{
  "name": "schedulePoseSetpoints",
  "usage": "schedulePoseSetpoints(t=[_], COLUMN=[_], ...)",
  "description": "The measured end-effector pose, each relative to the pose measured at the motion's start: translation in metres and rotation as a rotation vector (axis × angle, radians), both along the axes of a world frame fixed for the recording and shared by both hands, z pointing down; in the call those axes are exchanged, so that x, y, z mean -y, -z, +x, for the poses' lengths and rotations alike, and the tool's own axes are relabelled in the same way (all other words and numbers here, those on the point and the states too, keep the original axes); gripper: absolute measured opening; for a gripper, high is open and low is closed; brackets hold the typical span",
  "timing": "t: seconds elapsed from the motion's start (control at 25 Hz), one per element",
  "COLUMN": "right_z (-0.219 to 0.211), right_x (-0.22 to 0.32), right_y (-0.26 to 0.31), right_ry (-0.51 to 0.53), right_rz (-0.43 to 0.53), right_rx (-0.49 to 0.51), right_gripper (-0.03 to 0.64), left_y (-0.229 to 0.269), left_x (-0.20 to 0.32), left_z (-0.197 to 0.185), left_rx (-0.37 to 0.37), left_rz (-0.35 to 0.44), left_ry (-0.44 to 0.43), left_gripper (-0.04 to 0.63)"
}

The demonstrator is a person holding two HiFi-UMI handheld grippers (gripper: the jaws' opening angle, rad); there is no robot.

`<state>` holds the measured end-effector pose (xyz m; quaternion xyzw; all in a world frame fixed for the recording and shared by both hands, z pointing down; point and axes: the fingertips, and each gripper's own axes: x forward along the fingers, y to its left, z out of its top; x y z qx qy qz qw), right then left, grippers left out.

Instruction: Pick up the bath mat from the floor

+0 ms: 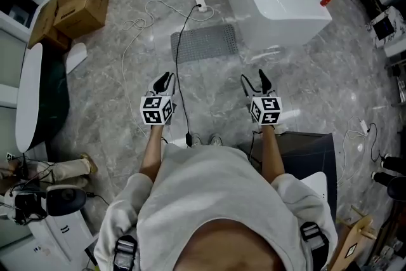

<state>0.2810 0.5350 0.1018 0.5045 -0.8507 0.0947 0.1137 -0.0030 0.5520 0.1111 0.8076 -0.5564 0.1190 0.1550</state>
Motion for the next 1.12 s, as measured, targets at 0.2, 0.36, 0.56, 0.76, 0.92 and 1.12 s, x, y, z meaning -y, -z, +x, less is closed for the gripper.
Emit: schedulePoseSetpoints(t=[0.2, 0.36, 0.56, 0.76, 0.92, 1.12], right_z=[0.01, 0.017, 0.024, 0.023, 0.015, 0.008], right_x=[0.001, 0.004, 0.006, 0.022, 0.039, 0.076], right_y=[-0.004, -0.006, -0.012, -0.016, -0.019, -0.022], right_ry=[0.007, 0.005, 0.004, -0.013, -0.018, -0.036], right_rz=[-0.008, -0.007, -0.01, -0.016, -0.018, -0.021], right_rx=[-0.014, -0.016, -0.016, -0.012, -0.026, -0.049], right_gripper=[0.268, 0.268, 0.268, 0.268, 0.268, 0.268], left_y=[-0.005, -0.009, -0.021, -0.023, -0.03, -0.038], left_x=[-0.002, -0.003, -0.004, 0.01, 0.032, 0.076], left_z=[0.022, 0.028, 0.034, 0.028, 0.019, 0.013], left_rx=[-0.03, -0.025, 0.0, 0.006, -0.008, -0.026], left_rz=[-0.024, -0.024, -0.049, -0.05, -0.056, -0.056], left_ry=[-0.042, -0.024, -0.023, -0.018, -0.018, -0.037], left_gripper=[0.29, 0.289, 0.288, 0.288, 0.288, 0.288])
